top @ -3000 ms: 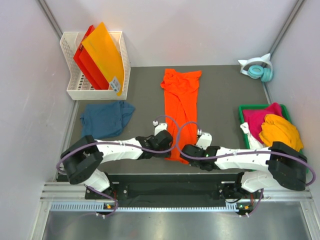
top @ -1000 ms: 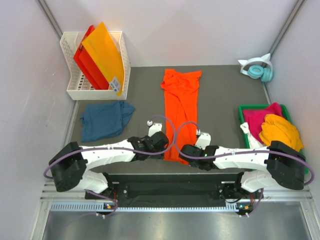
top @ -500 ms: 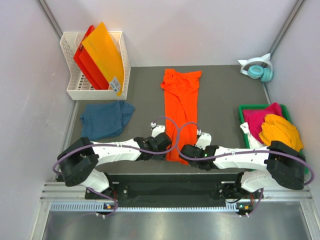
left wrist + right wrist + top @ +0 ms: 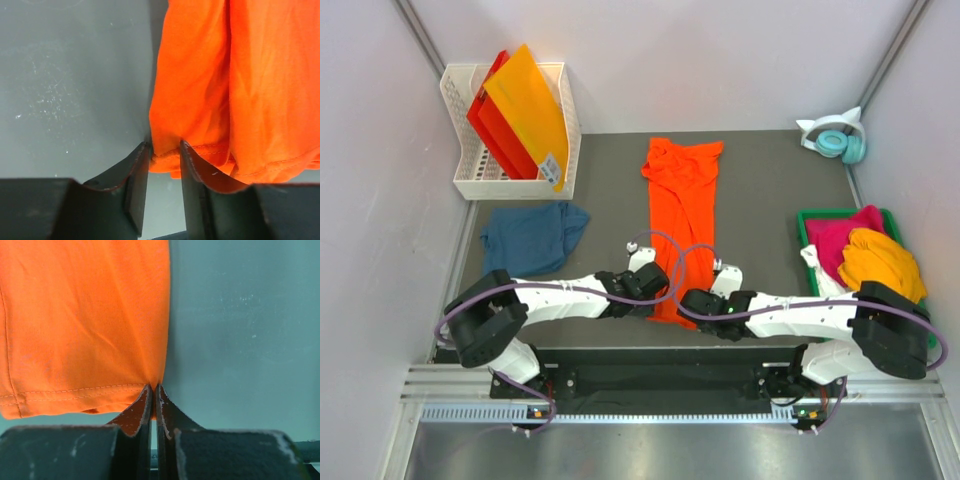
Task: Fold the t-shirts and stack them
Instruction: Fold the tshirt
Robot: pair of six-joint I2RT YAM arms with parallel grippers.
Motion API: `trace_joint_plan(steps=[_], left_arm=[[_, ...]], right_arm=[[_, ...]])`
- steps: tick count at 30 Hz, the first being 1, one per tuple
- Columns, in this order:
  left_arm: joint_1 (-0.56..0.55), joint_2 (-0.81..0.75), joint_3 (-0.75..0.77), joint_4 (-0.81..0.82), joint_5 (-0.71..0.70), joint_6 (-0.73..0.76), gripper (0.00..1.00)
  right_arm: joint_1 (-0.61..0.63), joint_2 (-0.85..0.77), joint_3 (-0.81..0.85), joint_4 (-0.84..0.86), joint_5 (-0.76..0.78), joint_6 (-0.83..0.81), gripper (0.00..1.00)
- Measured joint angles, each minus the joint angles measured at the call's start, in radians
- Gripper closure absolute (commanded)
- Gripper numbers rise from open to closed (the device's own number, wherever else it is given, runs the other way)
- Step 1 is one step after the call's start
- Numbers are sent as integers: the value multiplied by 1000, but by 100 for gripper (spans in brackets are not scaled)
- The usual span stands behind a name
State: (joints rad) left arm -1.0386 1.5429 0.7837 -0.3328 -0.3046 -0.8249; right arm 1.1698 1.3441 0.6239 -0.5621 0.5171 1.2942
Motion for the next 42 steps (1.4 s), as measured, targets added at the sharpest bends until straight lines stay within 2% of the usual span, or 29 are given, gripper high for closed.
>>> trace_joint_plan(steps=[6,13,27,34,42], left_arm=[[0,-2,-9,3,-8,-3,76],[-2,3,-14,24,0,-11,99],[-46,-48,-78,97,21,-22,100],[-105,-182,-167,3,30,-67,100],[-116,-290,-225,-88,31,-137,100]], right_arm=[[0,1,1,0,0,-1,100],[0,24,24,-21,1,-11,100],[2,-6,-1,-10,0,2,100],[44,-31,-21,-18,9,37,100],[82,-31,-19,-48,16,109,100]])
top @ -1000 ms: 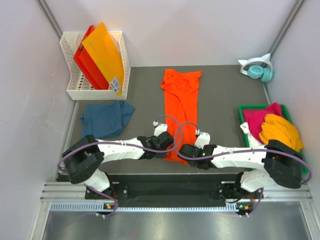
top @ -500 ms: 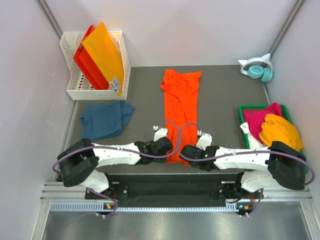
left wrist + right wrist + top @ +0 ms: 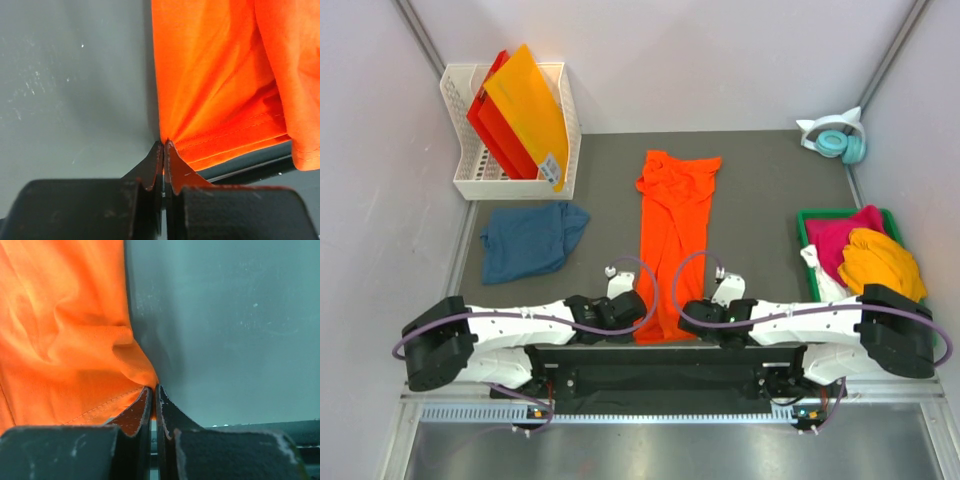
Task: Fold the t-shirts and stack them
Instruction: Fold the tshirt
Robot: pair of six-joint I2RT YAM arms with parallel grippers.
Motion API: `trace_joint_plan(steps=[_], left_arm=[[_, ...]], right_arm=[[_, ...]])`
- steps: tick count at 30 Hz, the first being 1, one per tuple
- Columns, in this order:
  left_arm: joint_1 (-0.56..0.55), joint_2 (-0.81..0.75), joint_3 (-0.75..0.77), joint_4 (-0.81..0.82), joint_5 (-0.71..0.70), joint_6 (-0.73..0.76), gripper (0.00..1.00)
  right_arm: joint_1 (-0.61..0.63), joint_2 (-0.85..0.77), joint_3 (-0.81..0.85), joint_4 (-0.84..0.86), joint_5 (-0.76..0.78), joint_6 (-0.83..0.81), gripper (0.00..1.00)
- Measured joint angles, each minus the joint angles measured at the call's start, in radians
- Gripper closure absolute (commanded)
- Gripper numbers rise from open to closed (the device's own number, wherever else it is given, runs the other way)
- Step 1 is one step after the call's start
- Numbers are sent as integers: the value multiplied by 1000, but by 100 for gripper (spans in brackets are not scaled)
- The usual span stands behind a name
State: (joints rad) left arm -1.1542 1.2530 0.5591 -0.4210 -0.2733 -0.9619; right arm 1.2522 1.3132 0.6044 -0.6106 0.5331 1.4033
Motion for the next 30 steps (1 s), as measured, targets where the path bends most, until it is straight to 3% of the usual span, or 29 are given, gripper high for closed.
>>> trace_joint_plan(steps=[11,21,30], left_arm=[[-1,2,15,-29,-6,-12,100],[-1,3,229,-136,-72,50,100],[-1,56,346,-175,-145,109,100]], right_arm=[[32,-1,14,-46,-6,28,100],[42,-5,173,-229,51,-28,100],[27,-4,269,-280,114,-91,100]])
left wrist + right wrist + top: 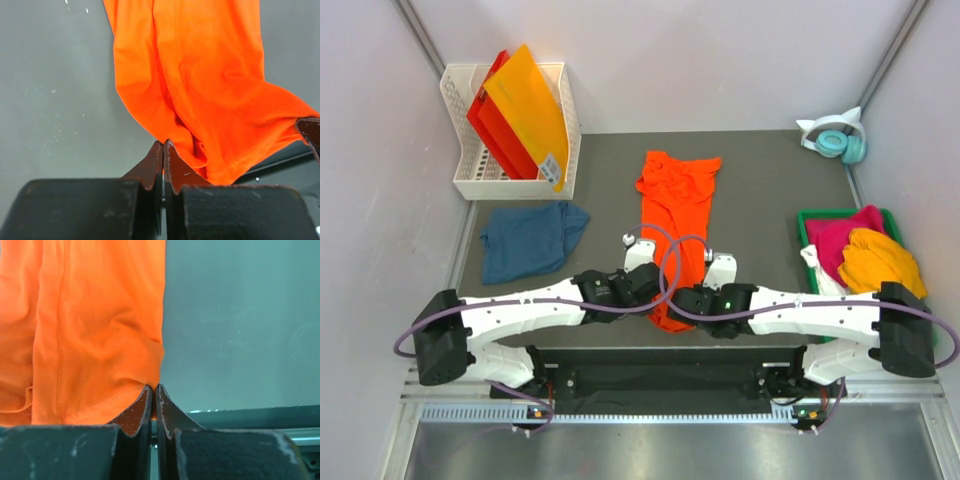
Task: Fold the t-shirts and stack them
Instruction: Fold the tshirt
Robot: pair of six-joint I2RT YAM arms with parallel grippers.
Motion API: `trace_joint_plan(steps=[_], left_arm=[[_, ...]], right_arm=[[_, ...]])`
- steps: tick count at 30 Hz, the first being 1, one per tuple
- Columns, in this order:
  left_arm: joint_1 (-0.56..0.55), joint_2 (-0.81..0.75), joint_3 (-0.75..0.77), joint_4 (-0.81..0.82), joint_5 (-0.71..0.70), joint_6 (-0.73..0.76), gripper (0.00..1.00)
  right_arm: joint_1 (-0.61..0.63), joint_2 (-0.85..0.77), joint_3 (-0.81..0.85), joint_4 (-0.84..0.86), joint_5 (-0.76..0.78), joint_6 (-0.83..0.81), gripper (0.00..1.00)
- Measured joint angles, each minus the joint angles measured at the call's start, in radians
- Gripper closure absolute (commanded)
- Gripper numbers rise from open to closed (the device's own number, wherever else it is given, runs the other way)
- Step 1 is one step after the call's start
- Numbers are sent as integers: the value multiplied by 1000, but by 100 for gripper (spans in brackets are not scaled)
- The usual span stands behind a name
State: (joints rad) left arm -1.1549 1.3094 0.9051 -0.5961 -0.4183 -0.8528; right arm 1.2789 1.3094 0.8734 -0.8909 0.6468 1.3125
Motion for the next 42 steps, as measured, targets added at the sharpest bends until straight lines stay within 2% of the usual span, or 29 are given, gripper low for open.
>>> trace_joint_plan(steps=[7,15,28,42], left_arm=[[27,43,61,-4,-40,45,100],[174,132,159,21,-31,123,100],[447,406,443,74,64,255,100],[560,727,757,93,133,276,100]], right_arm=[[-135,0,32,2,17,-106,100],[-341,39,122,87,11,-318,100],[-565,357,445,224,-74,-611,100],[-725,634,722,256,-180,-747,100]])
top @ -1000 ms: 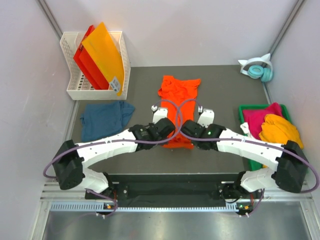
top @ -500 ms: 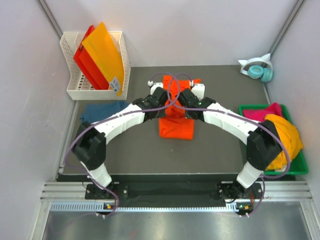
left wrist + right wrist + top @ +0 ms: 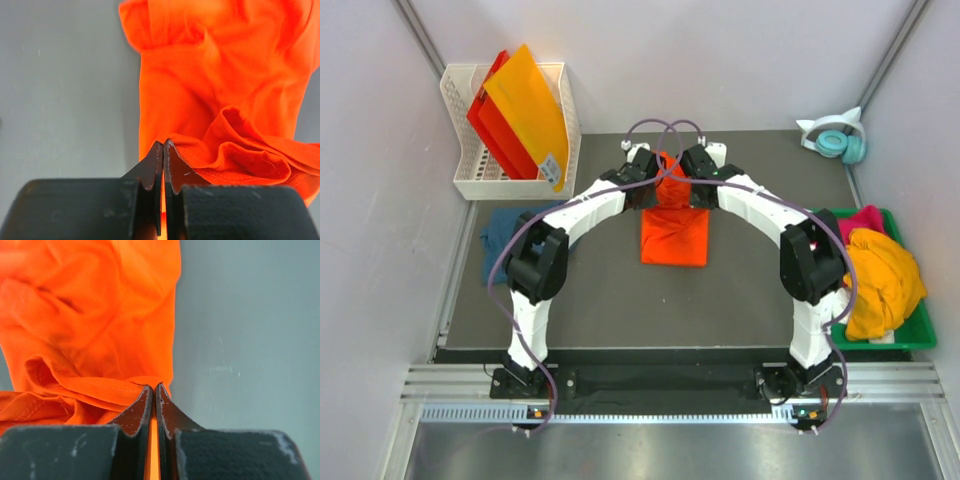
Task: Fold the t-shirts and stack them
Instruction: Fold the tshirt
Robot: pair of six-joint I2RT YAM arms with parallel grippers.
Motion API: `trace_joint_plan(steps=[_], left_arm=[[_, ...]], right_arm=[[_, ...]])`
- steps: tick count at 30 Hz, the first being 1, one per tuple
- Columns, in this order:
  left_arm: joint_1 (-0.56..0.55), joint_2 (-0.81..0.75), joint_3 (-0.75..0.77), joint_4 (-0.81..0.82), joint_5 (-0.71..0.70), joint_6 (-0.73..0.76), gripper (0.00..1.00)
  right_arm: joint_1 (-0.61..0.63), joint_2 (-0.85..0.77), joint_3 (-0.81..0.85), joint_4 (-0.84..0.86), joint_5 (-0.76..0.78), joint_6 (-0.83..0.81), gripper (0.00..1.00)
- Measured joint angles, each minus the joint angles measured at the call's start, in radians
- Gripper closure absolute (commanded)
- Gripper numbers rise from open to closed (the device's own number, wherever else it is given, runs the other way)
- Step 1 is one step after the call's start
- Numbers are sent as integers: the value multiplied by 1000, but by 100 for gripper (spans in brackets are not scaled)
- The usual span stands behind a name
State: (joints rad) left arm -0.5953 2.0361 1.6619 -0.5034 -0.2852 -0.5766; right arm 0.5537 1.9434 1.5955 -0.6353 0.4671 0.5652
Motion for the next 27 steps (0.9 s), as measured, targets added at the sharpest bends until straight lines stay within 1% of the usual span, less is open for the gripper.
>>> trace_joint_plan(steps=[6,11,12,13,14,15,16,17,18,19,20,21,24,25,27], left_arm=[[24,76,97,3,10,7,100],[36,145,156,2,30,14,100],[39,158,163,2,35,16,95],[41,172,172,-3,38,16,90],[43,185,182,-7,42,16,84],[45,195,187,-9,46,15,78],[47,198,188,-12,50,15,68],[48,198,184,-16,53,14,64],[48,193,177,-13,53,13,60],[49,179,159,5,54,12,46],[50,156,127,21,53,10,40],[50,122,87,31,53,9,39],[50,18,3,43,53,4,41],[50,-19,-20,52,56,2,43],[50,-97,-75,90,74,-6,49]], right_arm=[[-33,77,89,3,-26,-30,100],[-57,121,103,11,-45,-39,100],[-61,130,103,12,-49,-40,95],[-65,141,105,11,-57,-43,86],[-72,150,108,13,-65,-45,67],[-75,156,108,18,-69,-47,59],[-78,159,104,24,-72,-48,52],[-80,156,91,41,-77,-52,43],[-81,146,73,61,-81,-55,41],[-81,131,55,75,-87,-58,39],[-81,113,42,74,-95,-60,38],[-79,91,34,74,-103,-64,38],[-68,1,1,91,-116,-66,45],[-63,-45,-27,100,-122,-66,57],[-49,-135,-90,121,-134,-63,71]])
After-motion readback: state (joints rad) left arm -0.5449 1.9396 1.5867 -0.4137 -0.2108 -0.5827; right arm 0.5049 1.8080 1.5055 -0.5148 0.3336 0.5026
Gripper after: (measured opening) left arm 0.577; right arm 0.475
